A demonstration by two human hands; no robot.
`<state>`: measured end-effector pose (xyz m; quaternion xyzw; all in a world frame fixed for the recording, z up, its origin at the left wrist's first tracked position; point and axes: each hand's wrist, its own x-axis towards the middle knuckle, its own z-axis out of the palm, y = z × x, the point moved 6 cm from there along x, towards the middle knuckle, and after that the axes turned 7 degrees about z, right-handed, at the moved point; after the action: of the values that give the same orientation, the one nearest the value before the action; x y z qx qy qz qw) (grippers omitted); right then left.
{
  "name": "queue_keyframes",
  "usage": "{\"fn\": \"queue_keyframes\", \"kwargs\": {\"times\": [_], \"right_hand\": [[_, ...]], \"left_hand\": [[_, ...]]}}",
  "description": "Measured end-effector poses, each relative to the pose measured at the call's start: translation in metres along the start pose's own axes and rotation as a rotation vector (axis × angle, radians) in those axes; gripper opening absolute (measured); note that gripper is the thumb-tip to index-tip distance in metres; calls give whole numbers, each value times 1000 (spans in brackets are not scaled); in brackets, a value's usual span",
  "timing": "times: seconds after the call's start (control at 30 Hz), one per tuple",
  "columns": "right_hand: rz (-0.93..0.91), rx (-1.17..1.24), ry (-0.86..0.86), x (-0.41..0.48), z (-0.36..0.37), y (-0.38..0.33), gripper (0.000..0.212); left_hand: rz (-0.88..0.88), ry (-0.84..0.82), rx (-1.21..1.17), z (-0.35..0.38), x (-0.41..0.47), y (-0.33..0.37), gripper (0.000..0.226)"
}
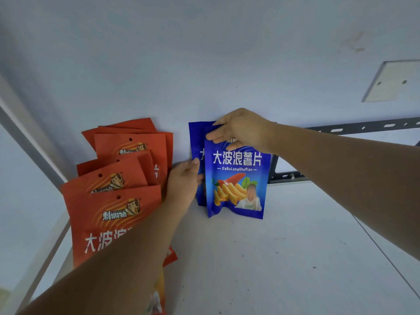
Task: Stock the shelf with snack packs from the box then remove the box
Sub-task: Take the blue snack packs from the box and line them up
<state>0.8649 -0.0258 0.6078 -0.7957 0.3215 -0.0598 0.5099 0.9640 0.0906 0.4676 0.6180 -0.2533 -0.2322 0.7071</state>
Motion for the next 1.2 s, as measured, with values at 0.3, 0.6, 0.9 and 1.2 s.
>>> {"fn": "queue_keyframes", "kwargs": {"times": [0.3,0.6,0.9,1.2], "right_hand": [[-55,-351,24,2,-3,8,34],[-171,-172,61,-15,-4,-1,36],[316,110,372,-65,3,156,68],[293,312,346,-32,59,172,36]], "left_hand": [[128,-133,156,3,-3,2,37],[127,26,322,-5,3,3,18],[114,143,310,-8,0,5,20],[68,28,456,-4,2,7,26]]}}
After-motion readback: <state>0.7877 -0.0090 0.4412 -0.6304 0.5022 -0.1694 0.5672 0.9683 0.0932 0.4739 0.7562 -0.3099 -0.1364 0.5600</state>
